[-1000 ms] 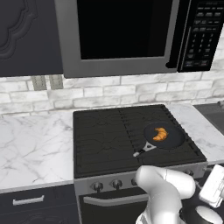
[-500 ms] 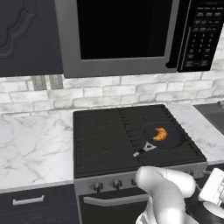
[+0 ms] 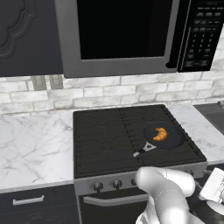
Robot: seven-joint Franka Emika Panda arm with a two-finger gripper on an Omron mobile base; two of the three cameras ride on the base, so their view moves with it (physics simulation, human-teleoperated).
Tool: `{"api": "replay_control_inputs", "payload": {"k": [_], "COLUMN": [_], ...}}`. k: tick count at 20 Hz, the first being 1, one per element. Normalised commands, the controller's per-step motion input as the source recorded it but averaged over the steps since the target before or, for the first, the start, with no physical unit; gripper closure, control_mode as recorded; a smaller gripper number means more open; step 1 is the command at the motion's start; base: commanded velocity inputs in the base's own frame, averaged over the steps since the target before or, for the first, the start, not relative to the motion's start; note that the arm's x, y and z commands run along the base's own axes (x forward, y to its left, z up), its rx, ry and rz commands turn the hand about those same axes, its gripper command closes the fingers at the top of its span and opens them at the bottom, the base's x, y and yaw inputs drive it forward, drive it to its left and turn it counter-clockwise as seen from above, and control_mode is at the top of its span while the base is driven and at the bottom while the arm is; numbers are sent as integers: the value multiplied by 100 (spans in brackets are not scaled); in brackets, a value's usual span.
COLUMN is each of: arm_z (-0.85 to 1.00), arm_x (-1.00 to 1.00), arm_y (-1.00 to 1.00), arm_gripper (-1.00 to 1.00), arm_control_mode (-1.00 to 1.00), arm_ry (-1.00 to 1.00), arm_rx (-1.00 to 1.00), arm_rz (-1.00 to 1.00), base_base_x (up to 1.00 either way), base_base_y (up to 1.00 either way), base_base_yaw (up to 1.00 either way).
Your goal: Pick the croissant and place it on the pan. Then turn on the stove to warm the croissant.
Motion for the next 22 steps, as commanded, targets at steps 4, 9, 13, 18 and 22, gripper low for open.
{"api": "replay_control_inputs", "payload": {"k": [4, 9, 13, 18, 22], "arm_z": [-7, -9, -6, 0, 0], "arm_x": [7, 4, 3, 4, 9], "arm_y": [-4, 0, 0, -1, 0], "arm_gripper": [-100, -100, -100, -100, -100], "arm_control_mode": [-100, -100, -100, -100, -100], "arm_ry": [2, 6, 12, 9, 8], "arm_rx": [3, 3, 4, 5, 5], "arm_rz": [0, 0, 0, 0, 0], "base_base_x": [0, 0, 0, 0, 0], "base_base_y": [0, 0, 0, 0, 0], "base_base_yaw": [0, 0, 0, 0, 0]}}
